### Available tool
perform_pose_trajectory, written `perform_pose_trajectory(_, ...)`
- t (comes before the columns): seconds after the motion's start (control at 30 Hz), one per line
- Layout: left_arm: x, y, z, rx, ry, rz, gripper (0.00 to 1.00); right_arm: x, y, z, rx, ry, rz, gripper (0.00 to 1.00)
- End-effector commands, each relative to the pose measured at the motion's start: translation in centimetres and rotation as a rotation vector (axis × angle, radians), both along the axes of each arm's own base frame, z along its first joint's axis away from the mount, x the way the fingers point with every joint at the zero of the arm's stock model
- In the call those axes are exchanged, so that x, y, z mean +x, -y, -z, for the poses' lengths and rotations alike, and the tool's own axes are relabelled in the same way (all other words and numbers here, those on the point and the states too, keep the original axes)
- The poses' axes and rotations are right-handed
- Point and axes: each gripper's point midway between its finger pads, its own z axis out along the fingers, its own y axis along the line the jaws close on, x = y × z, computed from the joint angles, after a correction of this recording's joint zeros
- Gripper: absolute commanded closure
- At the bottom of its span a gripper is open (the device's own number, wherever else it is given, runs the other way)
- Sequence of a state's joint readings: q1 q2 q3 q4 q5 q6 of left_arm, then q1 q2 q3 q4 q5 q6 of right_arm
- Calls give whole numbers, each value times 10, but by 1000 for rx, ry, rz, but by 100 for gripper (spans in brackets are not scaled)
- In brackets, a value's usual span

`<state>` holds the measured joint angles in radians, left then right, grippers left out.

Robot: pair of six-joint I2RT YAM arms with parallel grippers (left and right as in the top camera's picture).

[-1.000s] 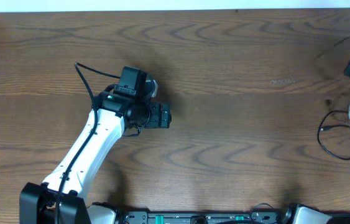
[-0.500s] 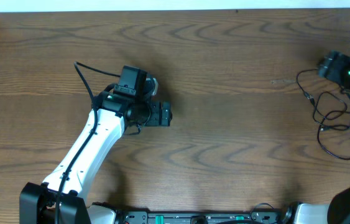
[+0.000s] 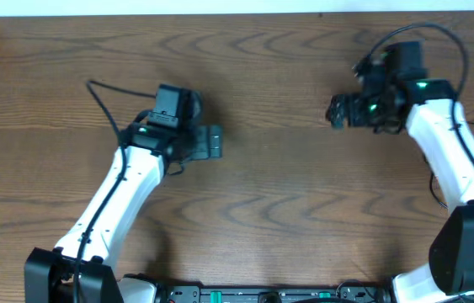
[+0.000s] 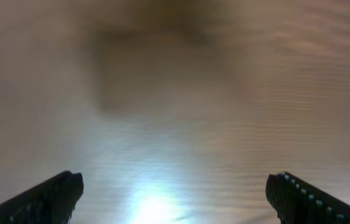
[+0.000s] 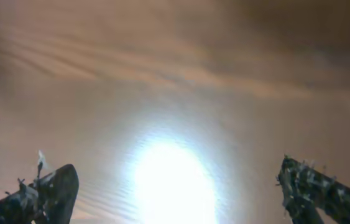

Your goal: Untangle cables

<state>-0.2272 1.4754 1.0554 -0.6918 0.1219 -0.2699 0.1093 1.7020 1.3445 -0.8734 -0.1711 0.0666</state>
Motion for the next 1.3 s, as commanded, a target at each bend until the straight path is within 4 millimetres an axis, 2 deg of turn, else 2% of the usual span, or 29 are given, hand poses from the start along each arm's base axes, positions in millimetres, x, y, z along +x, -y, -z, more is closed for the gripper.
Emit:
perform_pose_trajectory(0.0, -7, -47, -10, 93, -17, -206, 2, -8, 38, 6, -261, -24, 54, 1)
perform_pose_trajectory(0.1, -41, -66, -4, 114, -159, -281, 2, -25, 36, 11, -219, -105, 83, 1)
perform_pose_trajectory(0.17, -65, -67, -2, 113, -247, -262, 2, -35, 33, 12, -166, -152, 91, 1)
perform_pose_trajectory(0.3, -84, -60, -7, 116, -226, -202, 2, -45, 30, 6, -109, -170, 94, 1)
perform_pose_trajectory(0.4, -91, -54, -20, 105, -110, -168, 2, -49, 31, -7, -105, -106, 96, 1)
perform_pose_trajectory(0.57, -102, -41, -58, 33, 213, -84, 2, -60, 32, -35, -80, 121, 97, 1)
perform_pose_trajectory(0.77, -130, -50, -100, -35, 501, -102, 1, -99, 35, -71, -56, 466, 71, 1)
perform_pose_trajectory(0.93, -146, -54, -125, -81, 649, -109, 1, -134, 39, -88, -35, 632, 80, 1)
perform_pose_trajectory(1.1, -150, -55, -131, -93, 686, -111, 1, -167, 42, -81, -36, 623, 80, 1)
perform_pose_trajectory(1.27, -150, -55, -131, -93, 685, -111, 1, -195, 44, -55, -53, 488, 73, 1)
